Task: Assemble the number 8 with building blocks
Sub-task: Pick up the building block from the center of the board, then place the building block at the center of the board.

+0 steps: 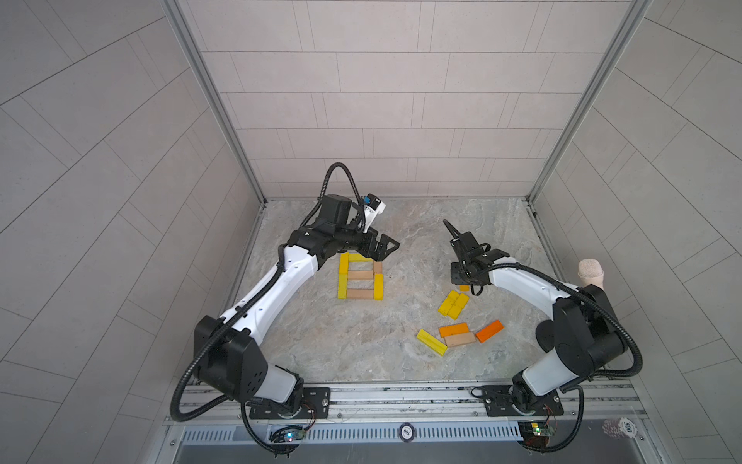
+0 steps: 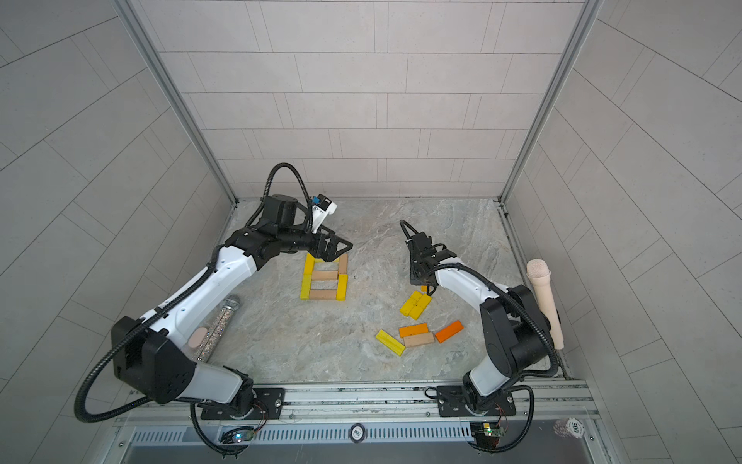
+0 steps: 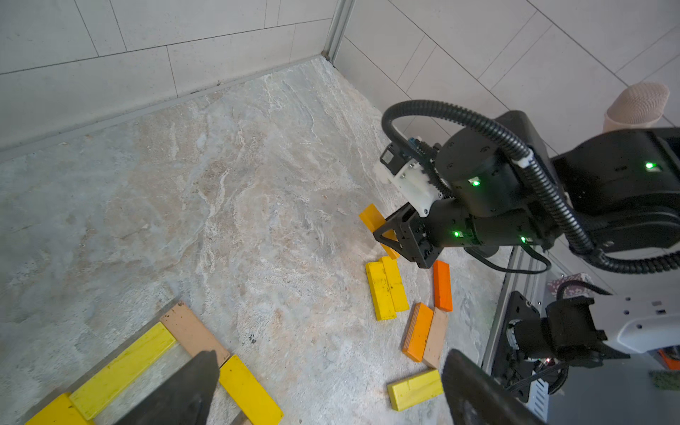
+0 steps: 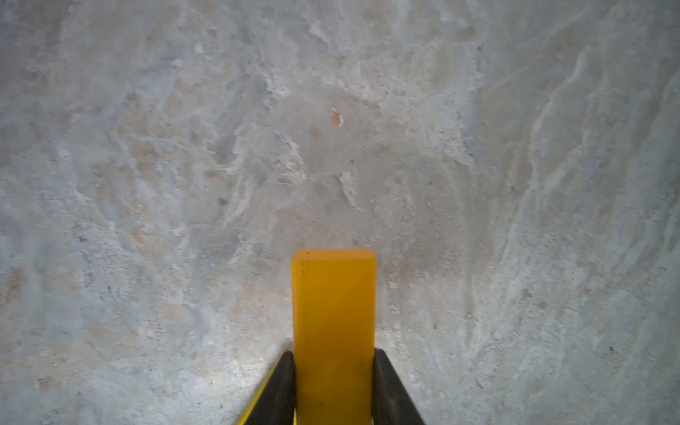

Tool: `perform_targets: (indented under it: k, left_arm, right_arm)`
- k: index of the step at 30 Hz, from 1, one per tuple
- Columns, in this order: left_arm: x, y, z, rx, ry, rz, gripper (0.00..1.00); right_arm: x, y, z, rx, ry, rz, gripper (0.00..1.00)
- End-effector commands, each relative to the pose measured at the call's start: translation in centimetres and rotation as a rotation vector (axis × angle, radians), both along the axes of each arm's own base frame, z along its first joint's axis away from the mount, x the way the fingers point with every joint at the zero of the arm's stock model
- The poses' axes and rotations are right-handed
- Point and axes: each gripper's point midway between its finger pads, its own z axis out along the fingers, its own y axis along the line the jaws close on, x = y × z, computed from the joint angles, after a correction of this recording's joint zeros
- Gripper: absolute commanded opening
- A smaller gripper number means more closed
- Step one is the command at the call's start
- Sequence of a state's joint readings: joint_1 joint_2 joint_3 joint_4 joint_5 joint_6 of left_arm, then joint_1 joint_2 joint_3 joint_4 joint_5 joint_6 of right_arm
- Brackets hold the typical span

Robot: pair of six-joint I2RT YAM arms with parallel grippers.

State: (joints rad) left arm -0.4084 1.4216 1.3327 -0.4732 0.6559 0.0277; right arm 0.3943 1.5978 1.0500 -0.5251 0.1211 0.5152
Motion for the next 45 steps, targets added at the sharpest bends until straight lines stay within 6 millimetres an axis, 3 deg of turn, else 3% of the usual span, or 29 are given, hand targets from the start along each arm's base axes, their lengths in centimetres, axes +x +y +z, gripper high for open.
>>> perform_targets:
  k: [1,10,20,45]
  left_arm:
    - [-2.4,1.0,1.5,0.048,-0.083,-0.056,1.0]
    - [-6.2,3.3,0.8,0.075,-0.069,-0.022,1.0]
    - [-8.0,3.8,-1.3,0.011,-0.045,0.012,1.0]
    - [-8.4,3.8,-2.1,0.002,-0.012,0.013,1.0]
  right_arm:
    - [0.7,1.7,0.3,0.003,-0.01,0.0,0.3]
    - [2.7,7.6,-0.5,0.05,0.0,0.061,0.3]
    - [4.3,11.9,-2.0,0.091,0.021,0.076,0.3]
    - [6.5,14.6,-4.6,0.103,0.055,0.018,0.31]
